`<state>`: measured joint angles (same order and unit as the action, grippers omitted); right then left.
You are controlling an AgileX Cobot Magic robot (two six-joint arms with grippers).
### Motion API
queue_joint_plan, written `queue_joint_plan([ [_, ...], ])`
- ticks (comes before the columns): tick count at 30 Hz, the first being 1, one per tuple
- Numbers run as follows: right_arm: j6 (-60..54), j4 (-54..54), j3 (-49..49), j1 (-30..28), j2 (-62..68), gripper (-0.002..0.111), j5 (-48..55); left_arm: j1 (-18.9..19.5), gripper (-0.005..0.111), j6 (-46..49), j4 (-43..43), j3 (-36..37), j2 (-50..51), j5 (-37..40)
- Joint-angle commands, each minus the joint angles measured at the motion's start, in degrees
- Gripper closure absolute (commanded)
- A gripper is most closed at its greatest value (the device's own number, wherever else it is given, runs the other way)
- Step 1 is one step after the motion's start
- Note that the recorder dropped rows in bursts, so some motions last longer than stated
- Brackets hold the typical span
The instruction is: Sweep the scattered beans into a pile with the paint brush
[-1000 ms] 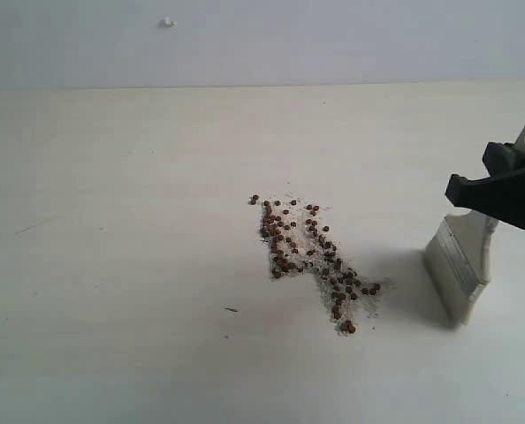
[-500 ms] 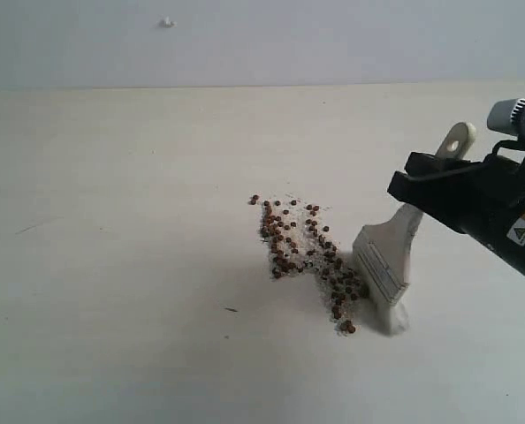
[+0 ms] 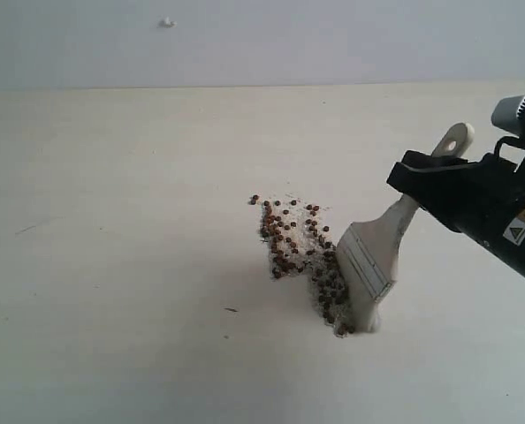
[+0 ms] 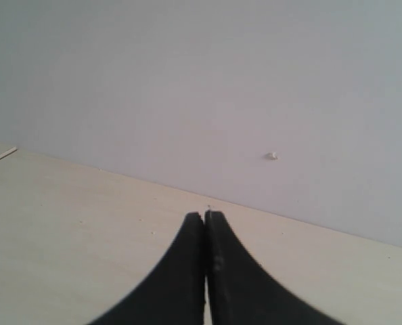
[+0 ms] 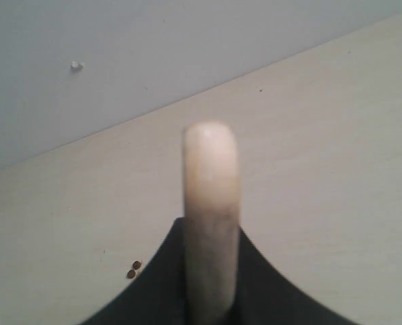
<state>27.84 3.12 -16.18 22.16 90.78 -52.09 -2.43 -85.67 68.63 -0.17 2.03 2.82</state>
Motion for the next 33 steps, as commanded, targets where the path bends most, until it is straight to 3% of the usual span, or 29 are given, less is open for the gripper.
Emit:
queue_joint_plan([
  [1, -3.2, 0.4, -0.2, -0.2, -1.7, 0.108, -0.4, 0.1, 0.107, -0.1, -0.2, 0.2, -0.2, 0.4],
  [14, -3.8, 4.4, -0.2, -0.2, -17.1, 0.108, 2.9, 0.1, 0.107, -0.1, -0.2, 0.2, -0.2, 0.4],
  [24, 7.0, 5.6, -3.8, -0.1, -11.5, 0.108, -4.3, 0.1, 0.107, -0.1, -0.2, 0.2, -0.2, 0.4],
  [33, -3.2, 16.9, -18.4, 11.5, -1.4, 0.108, -2.0, 0.1, 0.107, -0.1, -0.2, 0.2, -0.2, 0.3],
])
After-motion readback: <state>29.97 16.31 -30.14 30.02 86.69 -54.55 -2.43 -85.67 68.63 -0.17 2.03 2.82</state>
